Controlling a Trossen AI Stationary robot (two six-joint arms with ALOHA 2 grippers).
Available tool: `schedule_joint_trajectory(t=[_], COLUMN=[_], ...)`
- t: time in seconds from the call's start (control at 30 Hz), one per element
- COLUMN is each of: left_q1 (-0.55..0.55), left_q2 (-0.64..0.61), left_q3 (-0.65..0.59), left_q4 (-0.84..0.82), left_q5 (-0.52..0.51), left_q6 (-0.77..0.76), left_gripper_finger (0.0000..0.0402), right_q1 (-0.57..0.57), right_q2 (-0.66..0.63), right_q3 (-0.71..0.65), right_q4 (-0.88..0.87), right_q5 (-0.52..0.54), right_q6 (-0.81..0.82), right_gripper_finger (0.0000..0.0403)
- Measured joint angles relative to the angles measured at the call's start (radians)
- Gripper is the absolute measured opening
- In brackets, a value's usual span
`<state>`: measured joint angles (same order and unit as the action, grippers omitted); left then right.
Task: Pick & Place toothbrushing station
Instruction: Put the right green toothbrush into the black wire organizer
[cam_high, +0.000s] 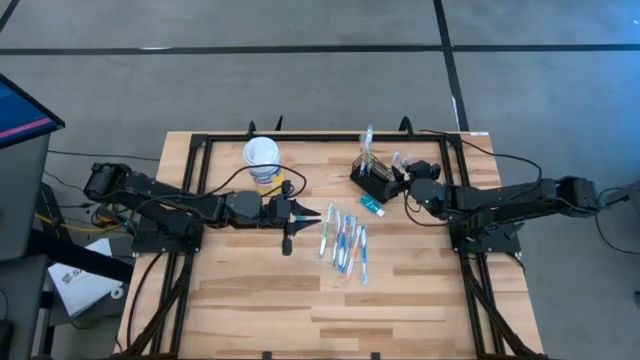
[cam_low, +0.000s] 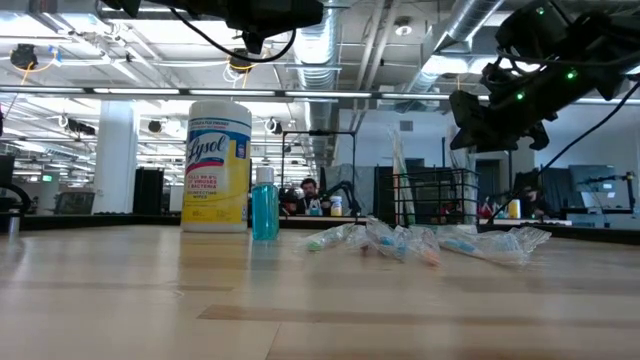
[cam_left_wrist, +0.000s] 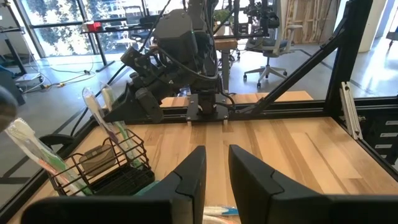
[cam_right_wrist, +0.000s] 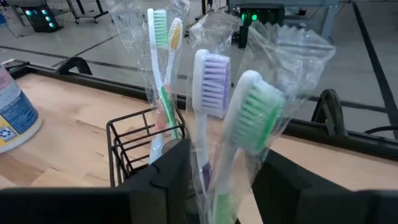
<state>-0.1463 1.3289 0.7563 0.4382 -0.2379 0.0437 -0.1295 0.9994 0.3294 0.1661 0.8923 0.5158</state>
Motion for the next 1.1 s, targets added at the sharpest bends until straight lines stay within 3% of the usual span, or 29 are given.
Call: schedule_joint_trajectory(t=[0.53, 1.1], left_q1=[0.0, 0.0], left_q2=[0.0, 0.0], left_q3=[0.0, 0.0], left_q4=[-0.004, -0.005], left_q5=[0.0, 0.0], left_q6=[0.0, 0.0], left_gripper_finger=[0.0062, 0.0062], right_q1=[0.024, 0.103], right_q2=[-0.057, -0.215], right_q3=[-0.002, -0.001], right_q4=[-0.006, -0.184], right_q5=[0.001, -0.007], right_q6=[-0.026, -0.027], right_gripper_finger=[0.0141, 0.0134])
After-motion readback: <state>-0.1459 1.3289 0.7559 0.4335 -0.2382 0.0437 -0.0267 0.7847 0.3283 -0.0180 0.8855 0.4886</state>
